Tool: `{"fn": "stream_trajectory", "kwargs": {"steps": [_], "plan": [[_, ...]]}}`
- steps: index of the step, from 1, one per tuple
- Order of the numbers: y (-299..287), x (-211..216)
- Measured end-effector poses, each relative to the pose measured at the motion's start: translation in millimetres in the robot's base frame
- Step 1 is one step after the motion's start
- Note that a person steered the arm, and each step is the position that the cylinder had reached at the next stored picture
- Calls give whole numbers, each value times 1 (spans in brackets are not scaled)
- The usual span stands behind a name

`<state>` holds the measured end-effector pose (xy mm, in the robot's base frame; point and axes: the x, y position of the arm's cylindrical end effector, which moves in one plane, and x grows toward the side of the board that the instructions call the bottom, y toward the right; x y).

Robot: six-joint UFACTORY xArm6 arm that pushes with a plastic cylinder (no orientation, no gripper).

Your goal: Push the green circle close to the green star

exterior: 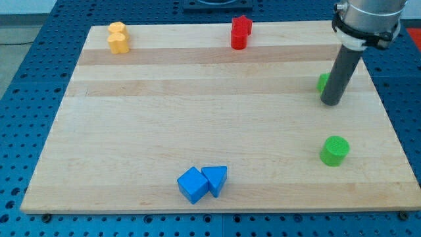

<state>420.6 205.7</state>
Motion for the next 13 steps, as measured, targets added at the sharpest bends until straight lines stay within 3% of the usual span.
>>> {"fn": "stream_trajectory", "kwargs": {"steps": [1, 3, 4, 5, 8, 10, 13], "plan": [[4, -7], [42, 80], [36, 141], [-24, 165], [-34, 65], [-8, 106], [1, 43]]}}
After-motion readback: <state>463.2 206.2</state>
